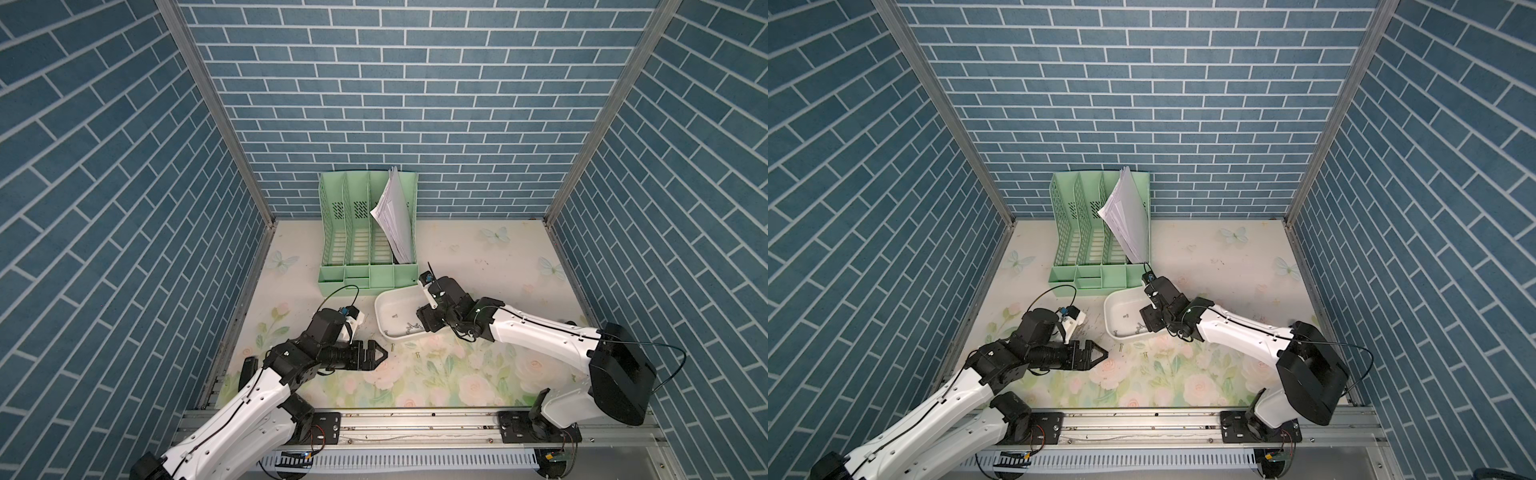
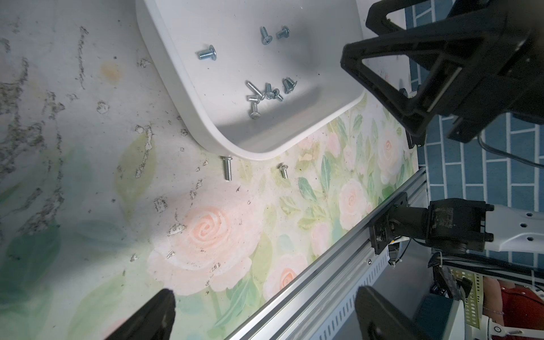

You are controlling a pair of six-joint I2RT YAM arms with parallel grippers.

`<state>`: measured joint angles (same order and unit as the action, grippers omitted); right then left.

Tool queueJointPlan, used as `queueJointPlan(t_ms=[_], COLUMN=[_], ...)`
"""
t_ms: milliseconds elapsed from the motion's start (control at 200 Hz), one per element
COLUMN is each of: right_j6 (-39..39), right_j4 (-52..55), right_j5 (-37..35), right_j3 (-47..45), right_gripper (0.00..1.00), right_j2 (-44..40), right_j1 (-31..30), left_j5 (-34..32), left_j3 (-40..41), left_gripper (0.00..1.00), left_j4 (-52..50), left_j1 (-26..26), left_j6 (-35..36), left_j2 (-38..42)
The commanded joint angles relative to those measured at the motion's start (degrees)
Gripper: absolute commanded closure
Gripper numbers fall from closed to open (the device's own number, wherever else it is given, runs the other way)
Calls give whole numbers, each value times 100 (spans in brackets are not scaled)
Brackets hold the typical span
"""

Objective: Put the screws on the desktop into the storage box
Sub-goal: Place the screw in the storage box, then adjust the storage box at the center of the board.

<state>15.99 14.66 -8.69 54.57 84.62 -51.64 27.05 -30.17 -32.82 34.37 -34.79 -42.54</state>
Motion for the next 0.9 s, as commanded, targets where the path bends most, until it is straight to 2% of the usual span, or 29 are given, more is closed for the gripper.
queueJointPlan(t_ms=[0, 325, 435, 495, 735, 895], right_j6=[-131, -48, 55, 111, 336, 427], right_j4=[107, 12, -89, -142, -285, -430], right_j5=[-223, -187, -67, 4, 198, 356], right_j3=[-42, -504, -628, -657, -653, -698], right_gripper=[25, 22, 27, 32, 60, 72], right_j2=[4, -292, -293, -254, 1, 62], right_j1=[207, 860, 1051, 1148, 1313, 1417], left_j5=[-77, -442, -467, -457, -551, -578], left_j3=[-24, -142, -155, -163, -79, 10], left_gripper=[0, 0, 0, 0, 0, 0], left_j4=[86, 171, 261, 318, 414, 500], left_j1=[-52, -43, -27, -13, 47, 129], left_j6=[-4, -44, -37, -51, -110, -189], left_j2=[-42, -395, -534, -570, -602, -573])
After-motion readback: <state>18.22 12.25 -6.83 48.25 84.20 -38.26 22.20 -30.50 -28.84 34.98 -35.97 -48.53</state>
